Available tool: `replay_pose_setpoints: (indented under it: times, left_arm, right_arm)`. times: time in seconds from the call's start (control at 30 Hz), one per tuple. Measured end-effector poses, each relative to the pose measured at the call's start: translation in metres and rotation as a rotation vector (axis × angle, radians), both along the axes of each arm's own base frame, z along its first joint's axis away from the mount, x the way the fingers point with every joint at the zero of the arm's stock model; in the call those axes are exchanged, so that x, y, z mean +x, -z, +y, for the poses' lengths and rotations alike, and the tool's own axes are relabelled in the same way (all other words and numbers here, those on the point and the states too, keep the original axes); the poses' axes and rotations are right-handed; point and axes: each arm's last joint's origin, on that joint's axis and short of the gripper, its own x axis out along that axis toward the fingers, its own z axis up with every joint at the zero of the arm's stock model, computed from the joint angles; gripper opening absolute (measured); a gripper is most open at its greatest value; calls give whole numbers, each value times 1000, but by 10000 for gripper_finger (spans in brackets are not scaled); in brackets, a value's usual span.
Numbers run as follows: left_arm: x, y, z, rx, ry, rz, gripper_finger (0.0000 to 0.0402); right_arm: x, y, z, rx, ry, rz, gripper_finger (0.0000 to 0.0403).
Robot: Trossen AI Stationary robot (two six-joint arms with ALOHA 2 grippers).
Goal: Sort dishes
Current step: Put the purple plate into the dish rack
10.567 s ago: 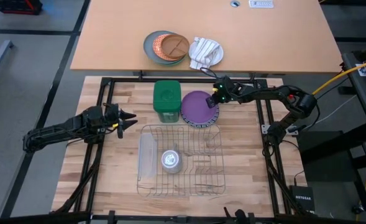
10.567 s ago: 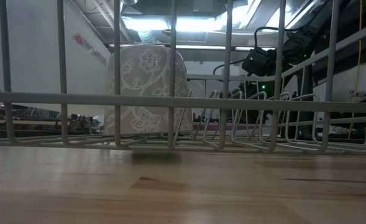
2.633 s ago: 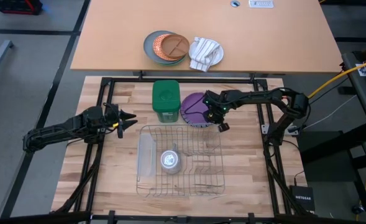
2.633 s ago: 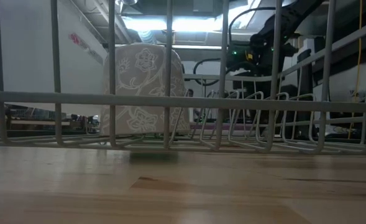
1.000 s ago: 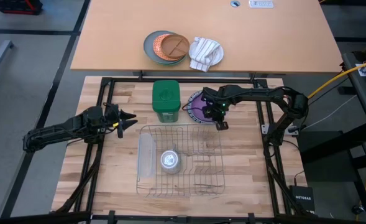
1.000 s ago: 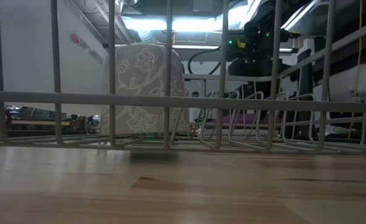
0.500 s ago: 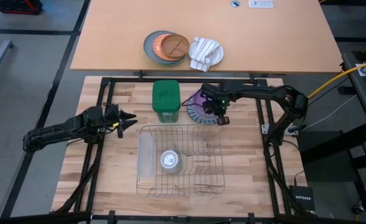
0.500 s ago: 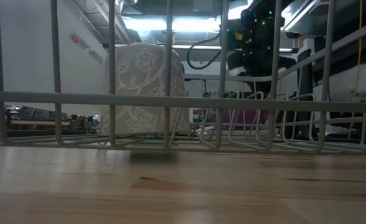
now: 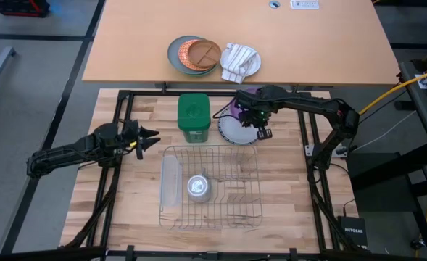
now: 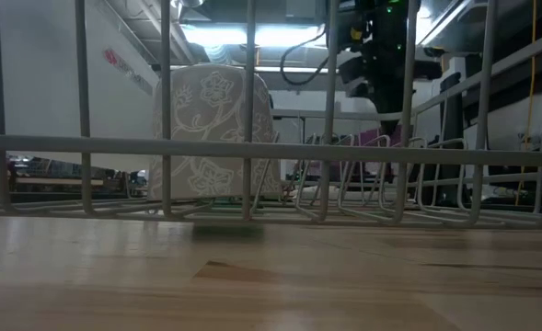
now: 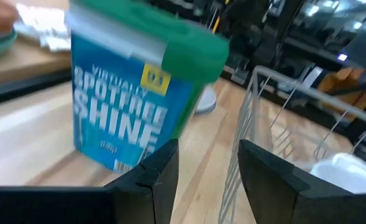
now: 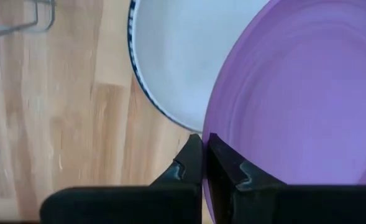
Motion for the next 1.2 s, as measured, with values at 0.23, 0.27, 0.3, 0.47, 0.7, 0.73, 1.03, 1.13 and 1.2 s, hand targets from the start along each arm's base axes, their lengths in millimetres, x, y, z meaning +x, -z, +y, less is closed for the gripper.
replay_pose_setpoints:
  times: [0.23, 0.27, 0.3, 0.47, 0.7, 0.73, 1.03, 1.13, 1.2]
  left_arm:
    - [1, -18, 0, 52, 0, -180, 155]
    - [1, -21, 0, 62, 0, -213, 155]
    - [1, -25, 0, 72, 3, -248, 155]
    - [2, -40, -3, 137, 58, -392, 155]
    - [17, -50, -9, 225, 144, -447, 155]
    - [21, -52, -10, 241, 155, -441, 155]
    - [72, -92, -19, 472, 245, -309, 155]
    - [94, -103, -22, 612, 270, -244, 155]
    - [109, -108, -24, 700, 284, -207, 155]
  right_arm:
    - [0, -16, 9, -83, -42, 56, 6]
    - [1, -19, 12, -102, -57, 59, 6]
    - [3, -21, 15, -118, -75, 61, 6]
    - [10, -33, 30, -177, -139, 40, 6]
    - [18, -50, 51, -212, -205, -22, 6]
    - [18, -53, 53, -215, -212, -33, 6]
    - [23, -71, 67, -231, -252, -106, 6]
    - [24, -75, 71, -214, -264, -127, 6]
    - [24, -78, 72, -175, -270, -150, 6]
